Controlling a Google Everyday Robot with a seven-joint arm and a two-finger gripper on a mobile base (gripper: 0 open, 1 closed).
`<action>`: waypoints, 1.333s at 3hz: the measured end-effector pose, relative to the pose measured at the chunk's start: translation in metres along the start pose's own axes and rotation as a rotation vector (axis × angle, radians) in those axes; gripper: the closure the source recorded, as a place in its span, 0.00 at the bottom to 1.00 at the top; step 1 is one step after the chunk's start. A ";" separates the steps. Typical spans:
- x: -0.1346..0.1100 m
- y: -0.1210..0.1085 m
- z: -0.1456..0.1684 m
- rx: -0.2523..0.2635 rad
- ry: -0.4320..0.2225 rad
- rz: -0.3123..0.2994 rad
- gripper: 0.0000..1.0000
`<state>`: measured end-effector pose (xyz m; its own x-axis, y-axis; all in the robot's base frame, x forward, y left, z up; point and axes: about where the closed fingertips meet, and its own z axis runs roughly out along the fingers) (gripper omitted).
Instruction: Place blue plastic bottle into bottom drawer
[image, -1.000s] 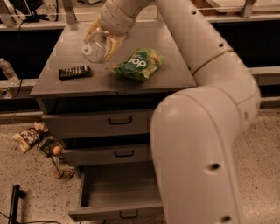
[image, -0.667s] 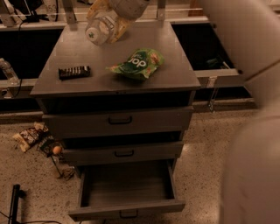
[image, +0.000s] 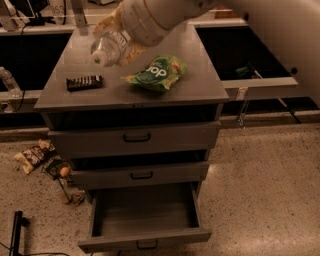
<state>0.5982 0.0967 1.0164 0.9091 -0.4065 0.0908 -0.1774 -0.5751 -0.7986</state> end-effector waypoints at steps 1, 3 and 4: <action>-0.036 0.033 0.032 -0.051 -0.017 0.026 1.00; -0.069 0.068 0.055 -0.103 -0.032 0.087 1.00; -0.094 0.077 0.059 -0.142 -0.096 0.196 1.00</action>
Offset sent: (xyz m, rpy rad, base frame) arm -0.0775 0.0312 -0.1359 -0.0536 0.2042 -0.0899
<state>0.5211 0.1322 0.9116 0.8827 -0.4544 -0.1197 -0.3985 -0.5892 -0.7029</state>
